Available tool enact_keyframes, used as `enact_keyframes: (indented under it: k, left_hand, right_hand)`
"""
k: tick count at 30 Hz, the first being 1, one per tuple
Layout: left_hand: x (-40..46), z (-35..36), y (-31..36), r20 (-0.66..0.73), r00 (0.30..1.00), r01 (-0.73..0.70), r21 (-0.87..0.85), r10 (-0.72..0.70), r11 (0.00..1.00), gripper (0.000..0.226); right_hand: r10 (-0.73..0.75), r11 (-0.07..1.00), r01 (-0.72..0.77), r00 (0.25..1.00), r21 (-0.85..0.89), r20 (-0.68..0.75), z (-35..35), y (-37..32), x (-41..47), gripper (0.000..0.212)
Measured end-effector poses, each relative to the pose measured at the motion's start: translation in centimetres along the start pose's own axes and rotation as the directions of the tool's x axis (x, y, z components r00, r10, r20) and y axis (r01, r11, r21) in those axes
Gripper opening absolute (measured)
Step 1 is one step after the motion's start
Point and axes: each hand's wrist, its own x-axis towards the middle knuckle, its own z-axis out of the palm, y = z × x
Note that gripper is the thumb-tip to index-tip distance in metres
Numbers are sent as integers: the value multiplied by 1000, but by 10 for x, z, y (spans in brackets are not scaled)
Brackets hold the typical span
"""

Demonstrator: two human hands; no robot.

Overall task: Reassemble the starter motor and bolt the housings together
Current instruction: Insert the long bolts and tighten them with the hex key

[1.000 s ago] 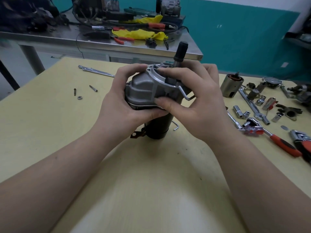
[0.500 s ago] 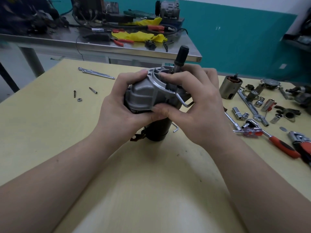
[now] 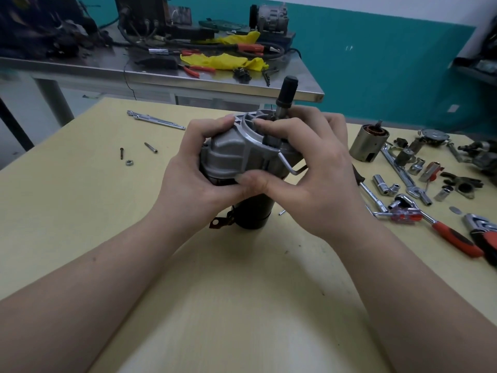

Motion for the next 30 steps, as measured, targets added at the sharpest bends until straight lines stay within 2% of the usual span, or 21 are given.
enact_keyframes:
  k: [4, 9, 14, 17, 20, 23, 27, 30]
  left_hand:
    - [-1, 0, -1, 20, 1000, -11, -12, 11, 1000, 83]
    - [2, 3, 1, -6, 1000, -15, 17, 15, 1000, 81]
    - [0, 2, 3, -17, 1000, 10, 29, -9, 1000, 78]
    - [-1, 4, 2, -15, 1000, 25, 24, -25, 999, 83]
    - [0, 1, 1, 2, 999, 43, -1, -43, 999, 87]
    - [0, -1, 3, 4, 999, 52, -32, -52, 998, 82]
    - [-1, 9, 5, -75, 994, 71, -69, -76, 995, 74]
    - [-1, 13, 4, -101, 991, 76, -75, -83, 994, 69]
  right_hand:
    - [-31, 1000, 31, 999, 4, 23, -4, 4, 0, 49]
    - [52, 998, -50, 997, 31, -55, 4, -2, -1, 53]
    - [15, 999, -17, 998, 46, 56, -6, 1, -1, 54]
    - [13, 984, -28, 996, 177, 86, -16, 3, -4, 49]
    - [49, 939, -45, 999, 341, -2, -33, 3, -1, 42]
    - [43, 874, -20, 998, 486, -37, -53, 0, 17, 56]
    - [5, 766, -27, 999, 643, 36, -66, -10, 46, 53]
    - [-15, 691, -86, 991, 718, 133, -66, -17, 62, 45]
